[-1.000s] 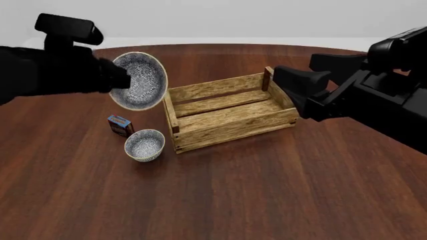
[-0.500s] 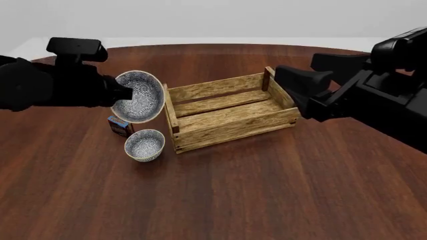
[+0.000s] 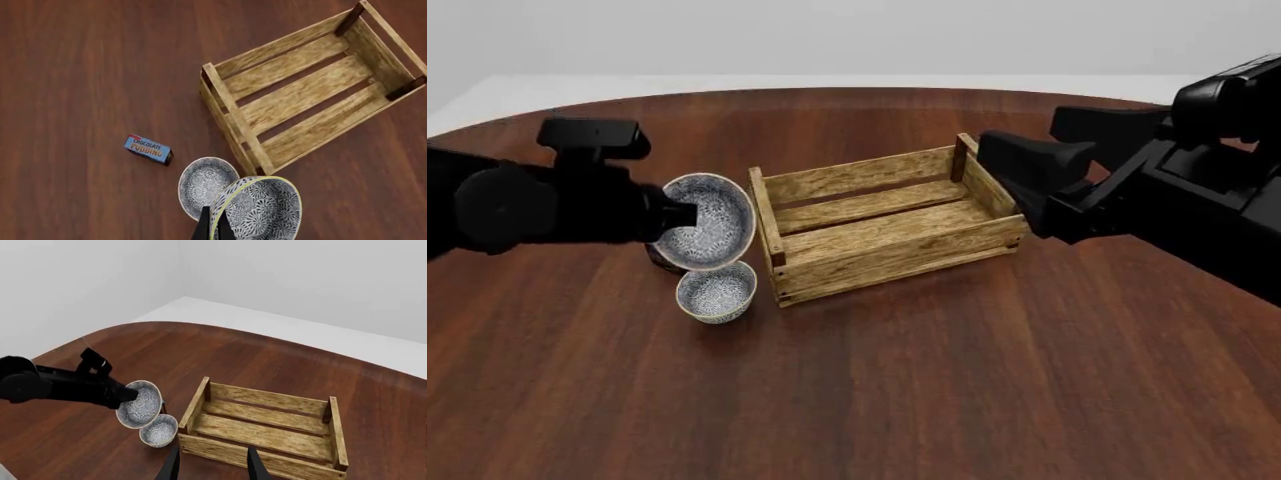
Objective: Stack the right bowl on the left bowl and place them in the tray.
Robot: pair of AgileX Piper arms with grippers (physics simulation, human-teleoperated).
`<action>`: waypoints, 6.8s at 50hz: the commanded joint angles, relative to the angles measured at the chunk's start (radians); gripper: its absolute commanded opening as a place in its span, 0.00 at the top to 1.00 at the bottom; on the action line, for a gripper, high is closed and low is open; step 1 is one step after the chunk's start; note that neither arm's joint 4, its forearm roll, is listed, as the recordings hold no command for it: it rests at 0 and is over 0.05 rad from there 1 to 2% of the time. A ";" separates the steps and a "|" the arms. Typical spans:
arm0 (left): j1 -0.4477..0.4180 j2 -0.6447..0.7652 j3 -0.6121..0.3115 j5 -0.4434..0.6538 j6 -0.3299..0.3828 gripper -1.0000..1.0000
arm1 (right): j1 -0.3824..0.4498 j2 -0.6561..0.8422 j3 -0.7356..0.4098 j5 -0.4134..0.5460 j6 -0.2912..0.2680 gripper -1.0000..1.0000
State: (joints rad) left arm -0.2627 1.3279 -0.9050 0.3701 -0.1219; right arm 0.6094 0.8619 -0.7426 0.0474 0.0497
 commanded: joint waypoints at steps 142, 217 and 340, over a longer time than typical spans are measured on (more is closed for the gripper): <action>0.112 0.106 0.040 -0.156 0.154 0.00 | 0.001 0.031 0.005 -0.017 -0.011 0.00; 0.062 0.315 -0.276 0.333 0.131 0.00 | 0.002 0.019 0.004 -0.001 -0.012 0.00; 0.098 0.472 -0.145 0.106 0.084 1.00 | 0.008 0.038 0.005 -0.005 -0.015 0.00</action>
State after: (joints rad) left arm -0.1852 1.8313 -1.1030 0.4849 -0.0081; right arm 0.6141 0.9088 -0.7377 0.0358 0.0310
